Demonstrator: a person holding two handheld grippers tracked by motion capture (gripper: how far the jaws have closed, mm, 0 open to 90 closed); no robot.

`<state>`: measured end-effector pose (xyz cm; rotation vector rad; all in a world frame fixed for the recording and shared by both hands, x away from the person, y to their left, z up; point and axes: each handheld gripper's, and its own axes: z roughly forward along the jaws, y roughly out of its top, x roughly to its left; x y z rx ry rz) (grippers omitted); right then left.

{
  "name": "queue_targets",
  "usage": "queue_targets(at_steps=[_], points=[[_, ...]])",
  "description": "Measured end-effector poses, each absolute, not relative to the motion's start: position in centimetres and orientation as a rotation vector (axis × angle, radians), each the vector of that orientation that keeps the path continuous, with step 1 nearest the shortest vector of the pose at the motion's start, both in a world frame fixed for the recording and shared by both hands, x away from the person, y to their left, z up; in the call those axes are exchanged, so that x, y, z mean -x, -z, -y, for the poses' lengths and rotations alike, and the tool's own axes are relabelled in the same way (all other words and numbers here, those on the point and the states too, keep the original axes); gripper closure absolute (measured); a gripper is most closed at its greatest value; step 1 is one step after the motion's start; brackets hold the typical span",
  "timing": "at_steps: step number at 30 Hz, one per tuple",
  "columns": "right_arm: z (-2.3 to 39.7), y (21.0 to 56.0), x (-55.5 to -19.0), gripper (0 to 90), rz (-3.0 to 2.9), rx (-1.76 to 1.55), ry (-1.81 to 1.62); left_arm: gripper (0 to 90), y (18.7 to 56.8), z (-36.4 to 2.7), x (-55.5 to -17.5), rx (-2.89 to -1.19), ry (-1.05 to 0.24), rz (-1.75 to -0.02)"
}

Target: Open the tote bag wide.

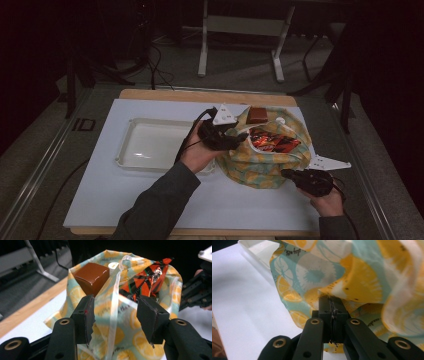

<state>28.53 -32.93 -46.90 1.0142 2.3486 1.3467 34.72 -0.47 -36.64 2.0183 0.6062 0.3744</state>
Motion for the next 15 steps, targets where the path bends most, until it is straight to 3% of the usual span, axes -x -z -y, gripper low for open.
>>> queue_targets(at_steps=[6,15], points=[[32.85,46.94,-28.54,88.5,-2.359,-1.001,-1.343,50.7,37.29,1.60,-35.52,-2.081,-0.355,-0.634],[32.72,46.91,-28.51,88.7,-2.362,-0.996,-1.341,74.4,36.63,0.93,-34.87,-2.055,-0.390,-0.601]])
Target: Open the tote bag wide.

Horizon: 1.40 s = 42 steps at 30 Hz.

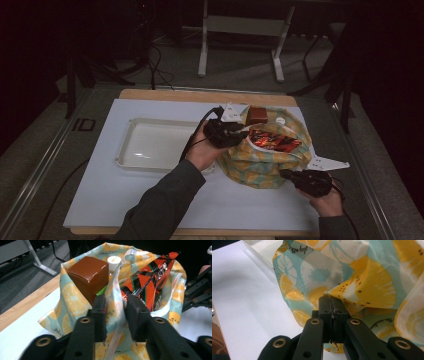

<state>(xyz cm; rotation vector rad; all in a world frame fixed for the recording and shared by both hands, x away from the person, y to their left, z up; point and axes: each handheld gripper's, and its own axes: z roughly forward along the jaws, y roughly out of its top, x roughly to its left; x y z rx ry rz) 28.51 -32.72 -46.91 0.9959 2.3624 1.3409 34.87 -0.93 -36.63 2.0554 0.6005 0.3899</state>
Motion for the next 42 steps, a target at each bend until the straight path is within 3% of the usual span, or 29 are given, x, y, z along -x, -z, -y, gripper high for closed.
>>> queue_targets(at_steps=[4,19,24,30,37,42], points=[[32.6,46.9,-28.5,88.7,-2.362,-0.996,-1.341,85.2,35.9,0.5,-34.2,-2.000,-0.410,-0.582],[33.2,47.1,-28.8,89.7,-2.320,-1.061,-1.310,86.7,33.7,0.1,-29.4,-1.880,-0.353,-0.334],[33.8,47.5,-29.0,90.0,-2.295,-1.134,-1.291,86.6,36.3,0.5,-28.7,-1.975,-0.343,-0.306],[33.7,48.2,-29.4,90.0,-2.299,-1.192,-1.233,86.6,42.5,2.4,-29.6,-2.156,-0.345,-0.330],[34.6,48.7,-29.6,90.0,-2.296,-1.245,-1.205,86.5,44.5,2.8,-31.3,-2.212,-0.378,-0.408],[35.8,48.5,-29.4,80.7,-2.275,-1.272,-1.202,86.4,45.5,2.9,-32.0,-2.238,-0.391,-0.439]])
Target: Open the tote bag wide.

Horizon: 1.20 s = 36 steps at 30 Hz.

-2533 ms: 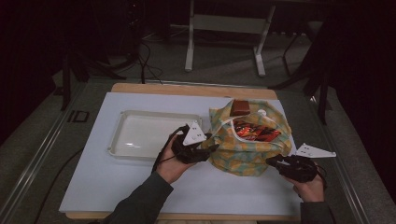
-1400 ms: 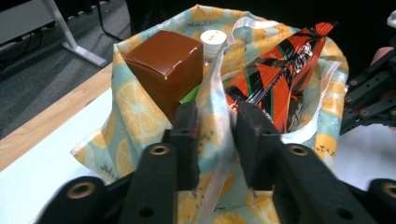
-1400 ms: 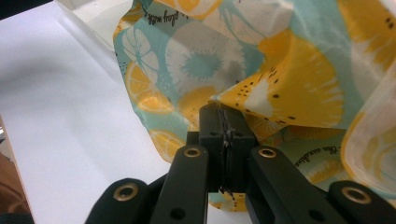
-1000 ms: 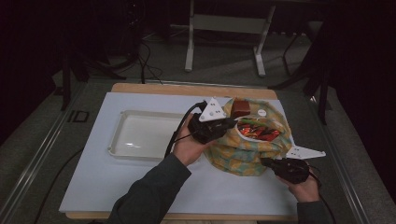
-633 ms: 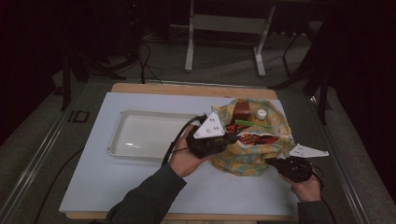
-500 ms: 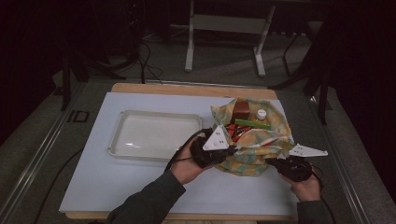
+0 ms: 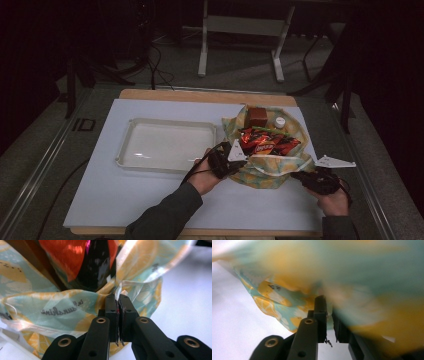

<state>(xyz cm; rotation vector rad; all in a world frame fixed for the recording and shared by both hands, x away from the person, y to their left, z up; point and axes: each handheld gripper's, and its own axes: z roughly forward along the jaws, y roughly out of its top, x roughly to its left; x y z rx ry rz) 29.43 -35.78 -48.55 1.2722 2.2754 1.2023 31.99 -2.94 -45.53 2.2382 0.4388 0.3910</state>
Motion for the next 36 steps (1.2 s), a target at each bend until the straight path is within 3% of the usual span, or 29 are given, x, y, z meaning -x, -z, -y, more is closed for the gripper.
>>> queue_targets(at_steps=[17,22,31,34,36], points=[[39.6,46.2,-28.0,71.4,-2.112,-1.318,-1.285,85.2,48.4,2.2,-33.6,-2.282,-0.401,-0.588],[38.6,44.6,-27.6,64.5,-2.084,-1.256,-1.365,83.5,48.6,2.0,-33.7,-2.268,-0.397,-0.606],[34.8,43.9,-28.4,43.3,-2.130,-1.206,-1.430,81.5,48.3,1.7,-33.2,-2.254,-0.400,-0.598],[34.1,44.3,-28.8,41.6,-2.138,-1.206,-1.413,80.9,48.4,1.8,-33.1,-2.251,-0.397,-0.592],[33.3,44.9,-29.2,46.2,-2.147,-1.209,-1.377,80.6,48.4,2.0,-32.9,-2.253,-0.396,-0.582]])
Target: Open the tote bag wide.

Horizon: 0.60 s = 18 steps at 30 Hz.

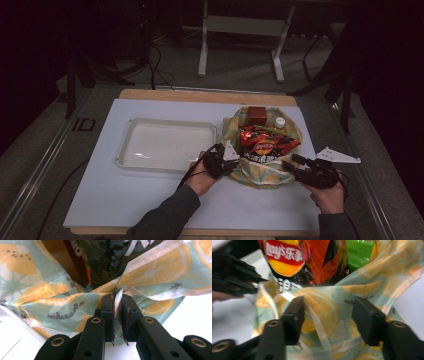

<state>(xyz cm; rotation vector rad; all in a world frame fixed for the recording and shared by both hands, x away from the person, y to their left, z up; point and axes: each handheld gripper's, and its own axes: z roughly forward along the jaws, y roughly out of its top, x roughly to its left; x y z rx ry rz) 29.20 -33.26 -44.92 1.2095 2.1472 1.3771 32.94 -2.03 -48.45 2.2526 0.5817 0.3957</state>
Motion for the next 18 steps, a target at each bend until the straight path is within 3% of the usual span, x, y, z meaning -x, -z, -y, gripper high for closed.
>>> queue_targets(at_steps=[9,18], points=[[32.6,46.2,-29.5,87.1,-2.195,-1.187,-1.298,78.9,48.8,2.2,-32.8,-2.244,-0.377,-0.593],[32.8,48.7,-30.3,89.6,-2.265,-1.230,-1.125,76.9,49.0,2.0,-33.0,-2.260,-0.375,-0.611]])
